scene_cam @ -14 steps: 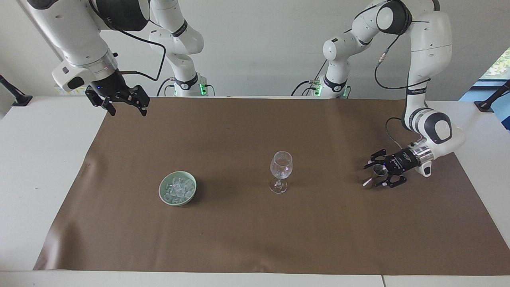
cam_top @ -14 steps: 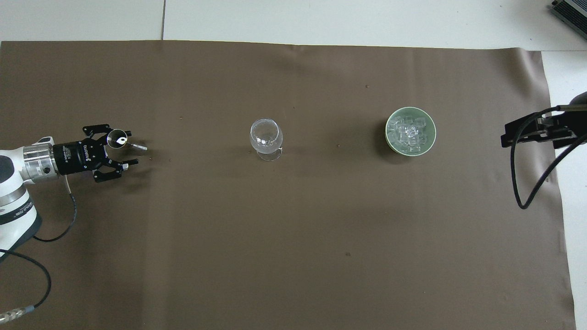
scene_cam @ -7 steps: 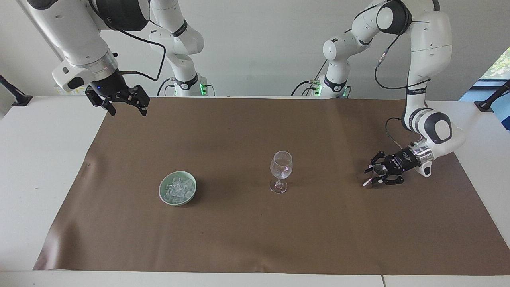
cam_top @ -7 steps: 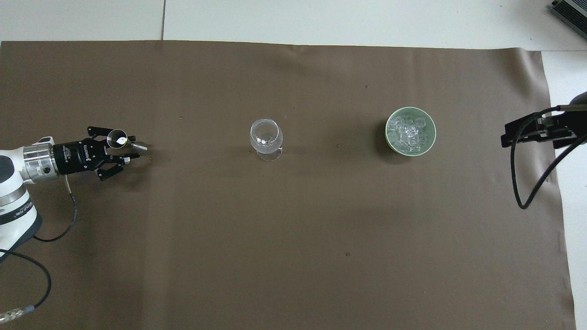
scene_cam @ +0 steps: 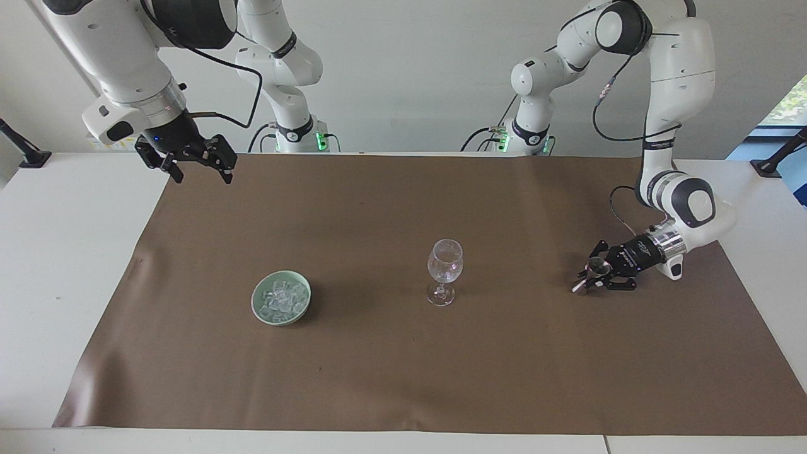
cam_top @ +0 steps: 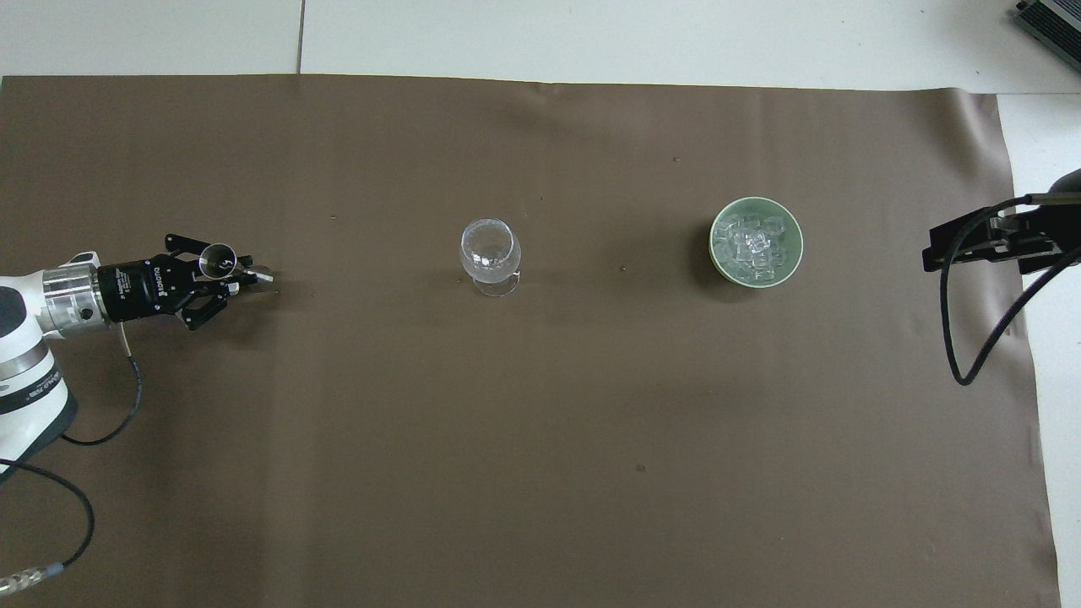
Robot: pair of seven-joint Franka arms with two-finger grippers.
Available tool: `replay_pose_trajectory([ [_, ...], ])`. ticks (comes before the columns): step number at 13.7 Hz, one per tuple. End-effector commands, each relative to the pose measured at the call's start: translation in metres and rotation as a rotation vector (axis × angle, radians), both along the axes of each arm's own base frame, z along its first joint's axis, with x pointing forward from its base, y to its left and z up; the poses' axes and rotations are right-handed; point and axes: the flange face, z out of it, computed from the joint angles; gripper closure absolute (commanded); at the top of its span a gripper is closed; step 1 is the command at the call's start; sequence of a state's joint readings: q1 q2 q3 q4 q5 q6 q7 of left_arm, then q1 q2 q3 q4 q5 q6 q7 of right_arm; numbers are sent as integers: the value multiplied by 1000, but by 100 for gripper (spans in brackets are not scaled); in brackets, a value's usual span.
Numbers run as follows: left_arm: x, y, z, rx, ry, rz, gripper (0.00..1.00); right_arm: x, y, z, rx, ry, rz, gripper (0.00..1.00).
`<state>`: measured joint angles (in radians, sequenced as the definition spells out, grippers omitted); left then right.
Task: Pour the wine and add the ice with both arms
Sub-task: 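Close the left gripper around the silver jigger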
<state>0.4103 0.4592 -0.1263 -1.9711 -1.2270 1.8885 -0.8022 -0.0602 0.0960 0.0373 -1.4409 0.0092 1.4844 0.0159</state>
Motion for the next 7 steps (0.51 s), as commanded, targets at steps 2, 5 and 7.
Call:
replay_pose_trajectory([
  [2,-1,-11,2,-15,12,1,100,-3,-3,-1,19,-9,8,0],
  [5,5,-20,9,-35,-3,-31,100,-3,-3,-1,19,-9,8,0],
  [7,12,-22,21,-51,-23,-55,100,-3,-3,-1,19,-9,8,0],
])
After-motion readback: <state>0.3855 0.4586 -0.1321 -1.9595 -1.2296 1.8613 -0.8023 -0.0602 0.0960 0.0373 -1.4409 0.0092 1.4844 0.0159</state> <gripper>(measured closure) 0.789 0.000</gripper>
